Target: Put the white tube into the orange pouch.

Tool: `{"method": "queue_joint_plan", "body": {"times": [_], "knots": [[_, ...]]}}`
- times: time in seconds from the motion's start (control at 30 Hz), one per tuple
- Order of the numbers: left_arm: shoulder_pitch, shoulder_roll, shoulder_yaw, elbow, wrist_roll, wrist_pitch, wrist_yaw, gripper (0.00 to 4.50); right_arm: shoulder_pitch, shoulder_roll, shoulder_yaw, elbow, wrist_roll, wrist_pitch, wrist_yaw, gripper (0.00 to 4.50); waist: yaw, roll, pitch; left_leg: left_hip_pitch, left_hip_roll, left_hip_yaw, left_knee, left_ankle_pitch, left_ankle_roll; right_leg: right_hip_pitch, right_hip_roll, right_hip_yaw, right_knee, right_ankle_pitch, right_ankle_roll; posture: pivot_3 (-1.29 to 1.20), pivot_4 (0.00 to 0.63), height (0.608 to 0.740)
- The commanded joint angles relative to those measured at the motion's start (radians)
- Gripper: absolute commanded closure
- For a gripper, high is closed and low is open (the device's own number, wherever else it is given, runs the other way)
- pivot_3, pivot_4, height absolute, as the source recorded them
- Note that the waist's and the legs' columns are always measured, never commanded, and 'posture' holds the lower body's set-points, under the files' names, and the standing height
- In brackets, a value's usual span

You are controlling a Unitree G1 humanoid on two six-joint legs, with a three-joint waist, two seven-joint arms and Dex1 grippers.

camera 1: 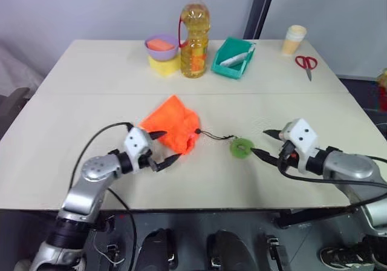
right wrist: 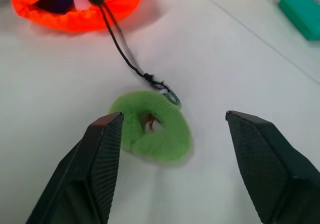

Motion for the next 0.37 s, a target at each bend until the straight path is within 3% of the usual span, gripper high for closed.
{"method": "queue_joint_plan", "body": {"times": [0.03, 0.17, 0.37], "knots": [[0.016, 0.013, 0.117, -0.039, -0.049, 0.05, 0.06, 0.0, 0.018, 0.02, -0.088, 0.019, 0.031, -0.056, 0.008, 1.01, 0.002, 0.0, 0.0, 0.0, 0.0, 0.0, 0.0, 0.0, 0.0, 0.0, 0.0, 0.0, 0.0, 0.0, 0.0, 0.0, 0.15, 0.727], [0.022, 0.006, 0.203, -0.003, -0.063, 0.092, 0.132, 0.0, 0.025, 0.059, -0.126, 0.066, 0.054, -0.088, 0.003, 1.01, 0.003, 0.0, 0.0, 0.001, 0.0, 0.0, 0.0, 0.0, 0.0, 0.001, 0.0, 0.0, 0.0, 0.0, 0.0, 0.0, 0.15, 0.727], [0.045, 0.0, 0.238, 0.035, -0.061, 0.102, 0.165, 0.0, 0.024, 0.09, -0.133, 0.118, 0.053, -0.119, 0.001, 1.01, 0.002, 0.0, 0.0, 0.001, 0.0, 0.0, 0.0, 0.0, 0.0, 0.001, 0.0, 0.0, 0.0, 0.0, -0.001, 0.0, 0.15, 0.727]]}}
